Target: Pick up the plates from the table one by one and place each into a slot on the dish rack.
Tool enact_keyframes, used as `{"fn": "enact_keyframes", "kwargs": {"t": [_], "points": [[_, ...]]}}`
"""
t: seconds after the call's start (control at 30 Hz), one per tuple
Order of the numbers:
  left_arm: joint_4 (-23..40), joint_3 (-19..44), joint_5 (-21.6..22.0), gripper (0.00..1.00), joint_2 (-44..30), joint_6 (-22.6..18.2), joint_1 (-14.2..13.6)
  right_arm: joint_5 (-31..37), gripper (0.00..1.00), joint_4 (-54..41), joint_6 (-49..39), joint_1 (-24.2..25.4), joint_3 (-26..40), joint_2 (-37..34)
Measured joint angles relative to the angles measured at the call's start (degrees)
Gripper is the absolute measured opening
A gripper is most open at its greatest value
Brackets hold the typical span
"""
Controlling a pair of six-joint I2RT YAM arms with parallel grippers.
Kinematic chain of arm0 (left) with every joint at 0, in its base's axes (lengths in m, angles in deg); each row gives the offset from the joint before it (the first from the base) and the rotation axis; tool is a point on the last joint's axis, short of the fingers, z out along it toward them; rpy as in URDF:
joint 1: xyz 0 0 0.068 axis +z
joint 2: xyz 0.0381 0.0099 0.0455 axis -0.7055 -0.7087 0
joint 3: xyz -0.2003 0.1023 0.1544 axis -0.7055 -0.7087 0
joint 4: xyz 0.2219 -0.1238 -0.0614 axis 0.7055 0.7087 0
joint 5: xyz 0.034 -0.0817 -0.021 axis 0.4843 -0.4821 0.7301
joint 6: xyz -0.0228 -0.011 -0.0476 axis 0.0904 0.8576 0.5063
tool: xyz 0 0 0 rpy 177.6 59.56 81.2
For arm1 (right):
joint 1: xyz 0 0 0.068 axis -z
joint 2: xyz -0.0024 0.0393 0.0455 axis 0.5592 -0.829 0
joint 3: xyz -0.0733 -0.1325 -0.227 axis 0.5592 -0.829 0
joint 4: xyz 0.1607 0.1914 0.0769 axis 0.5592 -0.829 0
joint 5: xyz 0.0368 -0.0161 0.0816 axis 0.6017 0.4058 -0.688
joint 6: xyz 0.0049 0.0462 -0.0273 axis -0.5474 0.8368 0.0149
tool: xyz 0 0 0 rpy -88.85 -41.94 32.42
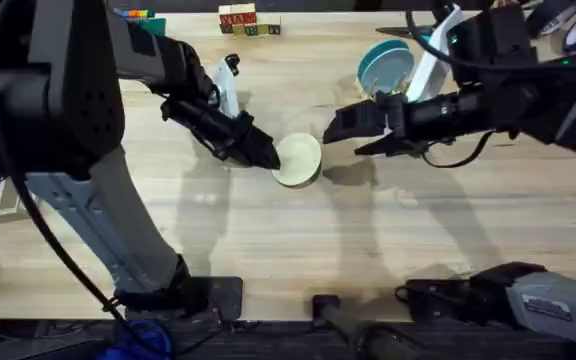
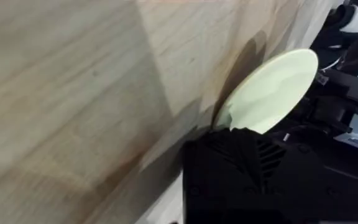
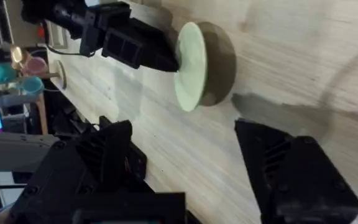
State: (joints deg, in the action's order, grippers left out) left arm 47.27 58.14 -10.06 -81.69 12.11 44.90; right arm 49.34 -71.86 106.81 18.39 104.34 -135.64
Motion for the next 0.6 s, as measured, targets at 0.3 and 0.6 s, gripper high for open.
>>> {"fn": "enact_keyframes", "kwargs": {"t": [0.3,0.6], "points": [[0.0,0.0,0.0,0.043,0.0,0.0,0.0,0.5,0.993,1.1,2.7,-1.0,-0.9,0.0],[0.0,0.0,0.0,0.043,0.0,0.0,0.0,0.5,0.995,3.7,3.7,-2.4,-2.0,-4.7]]}}
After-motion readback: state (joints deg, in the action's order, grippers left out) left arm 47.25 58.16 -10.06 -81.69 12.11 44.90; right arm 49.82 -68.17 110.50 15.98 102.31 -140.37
